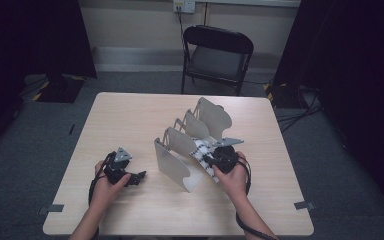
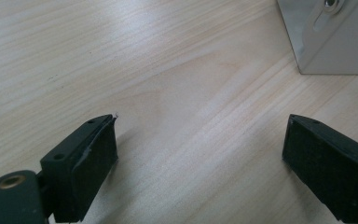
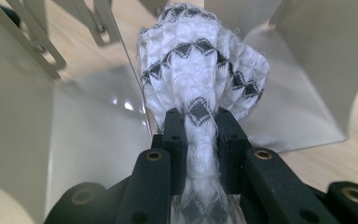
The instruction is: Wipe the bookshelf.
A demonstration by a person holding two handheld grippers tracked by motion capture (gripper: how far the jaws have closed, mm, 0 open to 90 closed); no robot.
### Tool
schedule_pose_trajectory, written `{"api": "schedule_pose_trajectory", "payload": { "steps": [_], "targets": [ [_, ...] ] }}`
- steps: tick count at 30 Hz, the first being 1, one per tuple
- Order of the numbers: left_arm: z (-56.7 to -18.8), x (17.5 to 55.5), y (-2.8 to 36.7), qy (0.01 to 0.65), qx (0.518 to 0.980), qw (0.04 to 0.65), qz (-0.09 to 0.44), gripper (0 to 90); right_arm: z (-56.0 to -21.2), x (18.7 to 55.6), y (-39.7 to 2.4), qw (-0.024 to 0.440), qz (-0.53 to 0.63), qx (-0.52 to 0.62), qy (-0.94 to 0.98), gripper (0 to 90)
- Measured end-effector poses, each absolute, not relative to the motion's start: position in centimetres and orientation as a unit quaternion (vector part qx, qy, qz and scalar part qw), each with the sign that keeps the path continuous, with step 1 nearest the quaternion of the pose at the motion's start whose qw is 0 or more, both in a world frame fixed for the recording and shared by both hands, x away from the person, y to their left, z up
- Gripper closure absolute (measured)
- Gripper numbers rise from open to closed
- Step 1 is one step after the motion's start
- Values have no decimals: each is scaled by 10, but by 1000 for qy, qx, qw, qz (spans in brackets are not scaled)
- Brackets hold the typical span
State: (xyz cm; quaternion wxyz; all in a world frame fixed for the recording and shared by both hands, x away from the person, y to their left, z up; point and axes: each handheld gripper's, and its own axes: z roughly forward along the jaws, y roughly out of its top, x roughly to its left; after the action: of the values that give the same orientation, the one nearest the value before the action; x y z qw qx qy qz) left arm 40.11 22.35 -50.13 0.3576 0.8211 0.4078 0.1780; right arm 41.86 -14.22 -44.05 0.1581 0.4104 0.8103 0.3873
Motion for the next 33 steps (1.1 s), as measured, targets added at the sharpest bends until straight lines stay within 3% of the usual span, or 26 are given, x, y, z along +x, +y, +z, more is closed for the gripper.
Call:
{"api": "schedule_pose_trajectory", "payload": {
  "steps": [4,16,33],
  "targets": [
    [-501,401,224,407,822,357,177,98,-410,418,-147,172,408,409,798,770],
    [-501,401,224,408,821,358,178,98,-370,426,-153,196,462,413,760,772],
    [-501,401,224,408,821,358,178,98,-408,435,-150,181,436,438,765,774]
  ]
}}
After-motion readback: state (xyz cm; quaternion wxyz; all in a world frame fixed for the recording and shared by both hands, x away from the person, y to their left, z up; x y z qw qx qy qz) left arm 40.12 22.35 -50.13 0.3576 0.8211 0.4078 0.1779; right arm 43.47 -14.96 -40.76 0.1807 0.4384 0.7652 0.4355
